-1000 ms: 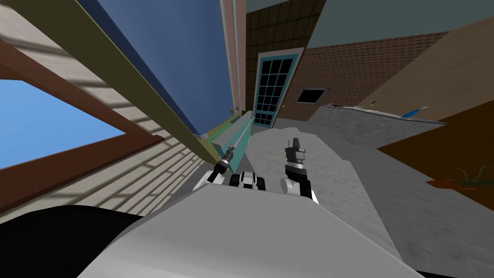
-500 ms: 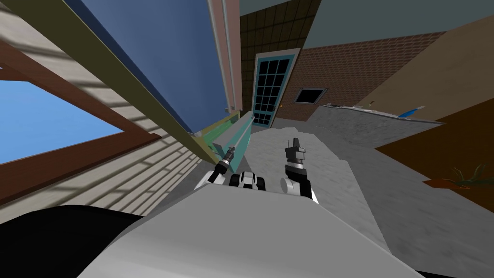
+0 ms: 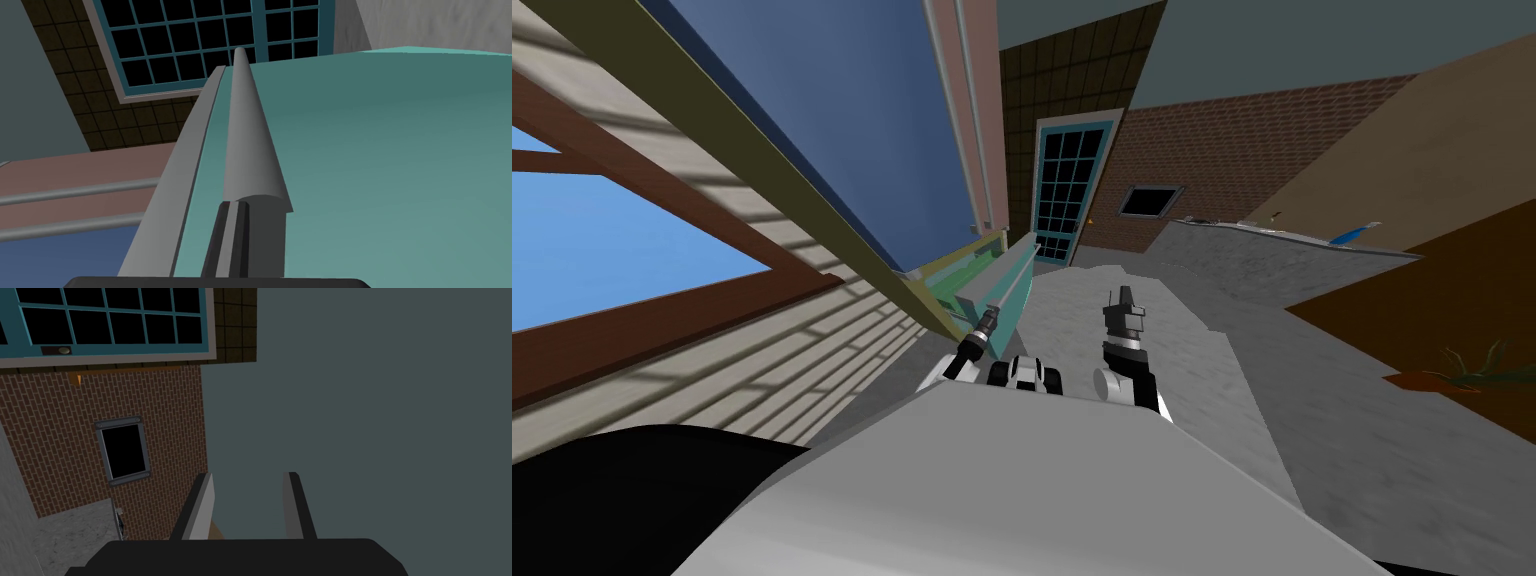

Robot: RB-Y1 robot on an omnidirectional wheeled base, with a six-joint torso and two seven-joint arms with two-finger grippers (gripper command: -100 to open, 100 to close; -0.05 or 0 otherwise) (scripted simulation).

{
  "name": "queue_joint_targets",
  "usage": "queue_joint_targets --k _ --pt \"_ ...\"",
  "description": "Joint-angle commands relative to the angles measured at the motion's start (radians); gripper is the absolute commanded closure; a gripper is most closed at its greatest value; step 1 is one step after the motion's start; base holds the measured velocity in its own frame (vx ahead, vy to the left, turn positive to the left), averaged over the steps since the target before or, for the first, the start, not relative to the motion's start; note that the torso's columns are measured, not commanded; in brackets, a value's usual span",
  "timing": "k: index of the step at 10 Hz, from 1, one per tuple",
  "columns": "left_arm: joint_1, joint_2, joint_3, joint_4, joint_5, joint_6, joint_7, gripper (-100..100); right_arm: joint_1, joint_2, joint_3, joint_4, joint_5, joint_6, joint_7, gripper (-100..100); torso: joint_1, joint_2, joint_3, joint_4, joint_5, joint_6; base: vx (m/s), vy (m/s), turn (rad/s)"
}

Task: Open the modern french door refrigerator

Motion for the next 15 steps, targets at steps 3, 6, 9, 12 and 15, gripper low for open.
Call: queue_joint_targets --k 3,6,9,12,15 --pt "0.054 0.028 -0.012 -0.115 -0.007 0.056 0.013 -100 0.000 -0.001 -0.001 0.000 0.000 0.000 0.000 0 0.010 -0.002 -0.002 -0.001 0.003 -0.001 0.025 0.027 0.022" --pt "0.094 0.050 -0.021 -0.200 -0.012 0.098 0.023 -100 0.000 0.000 0.000 0.000 0.000 0.000 0.000 0 0.001 0.001 0.001 0.000 0.001 -0.001 0.013 0.017 0.028" --pt "0.134 0.071 -0.030 -0.287 -0.017 0.140 0.033 -100 0.000 0.000 0.000 0.000 0.000 0.000 0.000 0 0.003 0.000 0.000 -0.001 0.001 -0.001 0.009 -0.002 0.031" --pt "0.128 0.069 -0.027 -0.272 -0.015 0.131 0.032 0 0.000 0.000 0.000 0.000 0.000 0.000 0.000 0 0.004 0.000 0.000 -0.001 0.001 -0.001 0.001 -0.001 0.006" --pt "0.128 0.069 -0.027 -0.272 -0.015 0.132 0.032 0 0.000 0.000 0.000 0.000 0.000 0.000 0.000 0 0.003 0.000 0.000 -0.001 0.001 -0.001 0.000 0.000 0.000"
